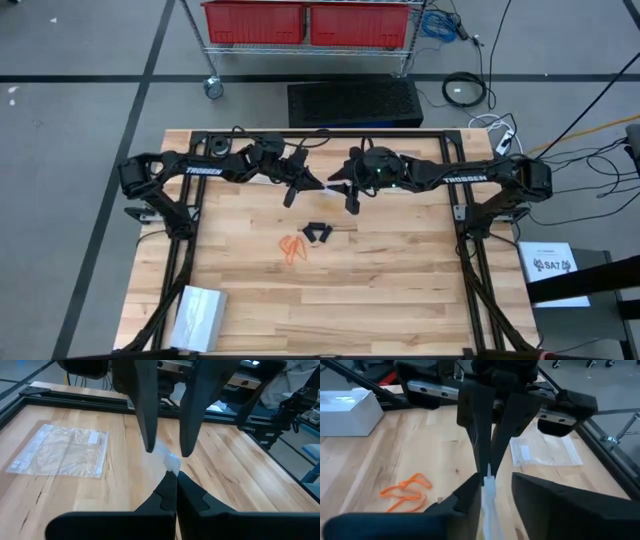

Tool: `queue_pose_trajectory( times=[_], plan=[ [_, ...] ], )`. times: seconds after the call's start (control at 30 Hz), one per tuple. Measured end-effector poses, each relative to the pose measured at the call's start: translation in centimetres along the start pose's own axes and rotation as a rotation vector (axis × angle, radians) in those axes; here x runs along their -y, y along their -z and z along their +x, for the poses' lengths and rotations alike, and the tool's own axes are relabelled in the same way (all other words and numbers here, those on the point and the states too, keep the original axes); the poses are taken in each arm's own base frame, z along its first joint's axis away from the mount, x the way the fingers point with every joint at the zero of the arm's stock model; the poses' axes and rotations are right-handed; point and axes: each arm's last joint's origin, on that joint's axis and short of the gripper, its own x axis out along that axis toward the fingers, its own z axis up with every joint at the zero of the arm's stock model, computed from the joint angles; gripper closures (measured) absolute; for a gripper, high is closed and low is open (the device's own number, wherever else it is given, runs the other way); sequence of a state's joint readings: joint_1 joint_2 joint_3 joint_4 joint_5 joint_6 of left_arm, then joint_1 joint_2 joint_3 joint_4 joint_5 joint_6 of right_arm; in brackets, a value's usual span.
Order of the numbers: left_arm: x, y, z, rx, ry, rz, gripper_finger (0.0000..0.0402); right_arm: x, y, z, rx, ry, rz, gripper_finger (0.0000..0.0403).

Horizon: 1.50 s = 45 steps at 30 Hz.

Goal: Sort rubber bands
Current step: Close the middle transparent zip bag

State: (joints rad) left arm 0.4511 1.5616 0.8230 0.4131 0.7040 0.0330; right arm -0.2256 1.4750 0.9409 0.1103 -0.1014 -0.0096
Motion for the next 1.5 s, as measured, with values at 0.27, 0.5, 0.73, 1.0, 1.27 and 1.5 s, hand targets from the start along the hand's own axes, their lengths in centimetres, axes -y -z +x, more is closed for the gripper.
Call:
queue_pose_trajectory(
  times=[0.27, 0.5, 0.73, 1.0, 1.27, 1.5],
  plan=[
    [0.0, -0.1, 0.0, 0.005, 0.000, 0.005, 0.0401, 0.0, 0.3, 0.3, -0.020, -0.055, -0.008, 0.0286],
    [0.0, 0.0, 0.0, 0.004, 0.000, 0.003, 0.0401, 0.2, 0.5, 0.9, -0.018, -0.048, -0.026, 0.0341],
    [0.0, 0.0, 0.0, 0.002, -0.006, 0.002, 0.0401, 0.3, 0.7, 0.9, -0.032, -0.027, -0.030, 0.0391],
    [-0.1, -0.1, 0.0, 0.009, -0.014, 0.007, 0.0401, 0.3, 1.0, 0.6, -0.089, -0.021, -0.016, 0.0396],
    [-0.2, -0.2, -0.1, 0.021, -0.032, 0.017, 0.0401, 0.2, 1.4, -0.5, -0.173, -0.016, 0.011, 0.0397],
    [-0.7, -0.2, -0.4, 0.021, -0.071, 0.011, 0.0401, -0.3, 2.7, -0.9, -0.314, -0.025, 0.038, 0.0398]
  ],
)
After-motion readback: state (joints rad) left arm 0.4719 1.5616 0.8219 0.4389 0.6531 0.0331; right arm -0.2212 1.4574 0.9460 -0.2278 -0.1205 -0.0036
